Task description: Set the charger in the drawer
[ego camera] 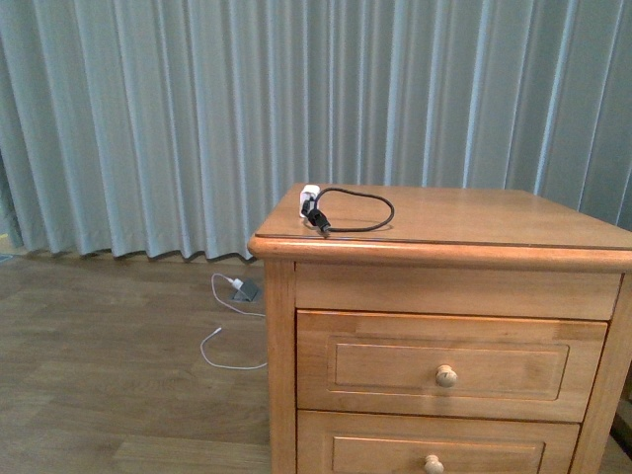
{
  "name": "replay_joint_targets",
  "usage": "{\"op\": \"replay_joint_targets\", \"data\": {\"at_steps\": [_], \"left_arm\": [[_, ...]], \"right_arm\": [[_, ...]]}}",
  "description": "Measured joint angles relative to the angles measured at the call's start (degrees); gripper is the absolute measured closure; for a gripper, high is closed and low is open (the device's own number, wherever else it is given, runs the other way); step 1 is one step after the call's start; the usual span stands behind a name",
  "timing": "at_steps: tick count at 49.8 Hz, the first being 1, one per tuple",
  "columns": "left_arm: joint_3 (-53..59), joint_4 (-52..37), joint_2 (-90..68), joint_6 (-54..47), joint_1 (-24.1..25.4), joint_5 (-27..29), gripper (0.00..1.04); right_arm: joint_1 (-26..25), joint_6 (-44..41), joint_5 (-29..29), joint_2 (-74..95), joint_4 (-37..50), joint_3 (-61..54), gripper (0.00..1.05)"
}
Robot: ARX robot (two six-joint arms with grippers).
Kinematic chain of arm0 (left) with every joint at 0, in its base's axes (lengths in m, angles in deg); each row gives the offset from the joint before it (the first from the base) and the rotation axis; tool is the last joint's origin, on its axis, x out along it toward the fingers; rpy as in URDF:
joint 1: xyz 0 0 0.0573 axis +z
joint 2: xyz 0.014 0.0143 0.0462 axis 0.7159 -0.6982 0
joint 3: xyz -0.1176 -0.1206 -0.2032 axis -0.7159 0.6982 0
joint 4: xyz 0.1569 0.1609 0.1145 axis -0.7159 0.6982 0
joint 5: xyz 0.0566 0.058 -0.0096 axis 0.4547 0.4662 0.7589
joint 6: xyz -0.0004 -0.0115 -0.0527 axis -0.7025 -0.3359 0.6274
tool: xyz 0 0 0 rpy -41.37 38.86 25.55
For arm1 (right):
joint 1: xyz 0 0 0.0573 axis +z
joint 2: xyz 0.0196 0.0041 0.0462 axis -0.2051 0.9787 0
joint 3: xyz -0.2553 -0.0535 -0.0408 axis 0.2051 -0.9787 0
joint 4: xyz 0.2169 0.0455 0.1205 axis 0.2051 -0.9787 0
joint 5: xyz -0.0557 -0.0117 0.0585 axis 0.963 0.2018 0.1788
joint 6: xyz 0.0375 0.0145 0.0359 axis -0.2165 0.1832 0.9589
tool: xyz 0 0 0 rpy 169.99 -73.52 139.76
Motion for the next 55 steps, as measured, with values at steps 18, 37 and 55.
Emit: {"op": "replay_joint_targets", "data": {"at_steps": [18, 37, 55], "left_arm": [[0.0, 0.0, 0.0, 0.0, 0.0, 0.0, 0.06], [0.0, 0.0, 0.0, 0.0, 0.0, 0.0, 0.06], [0.0, 0.0, 0.0, 0.0, 0.0, 0.0, 0.06]], "right_arm": [[0.0, 0.0, 0.0, 0.0, 0.0, 0.0, 0.08], [0.0, 0.0, 0.0, 0.0, 0.0, 0.0, 0.08], [5.2, 4.6, 10.3, 17.3, 6.2, 2.8, 0.08]]}}
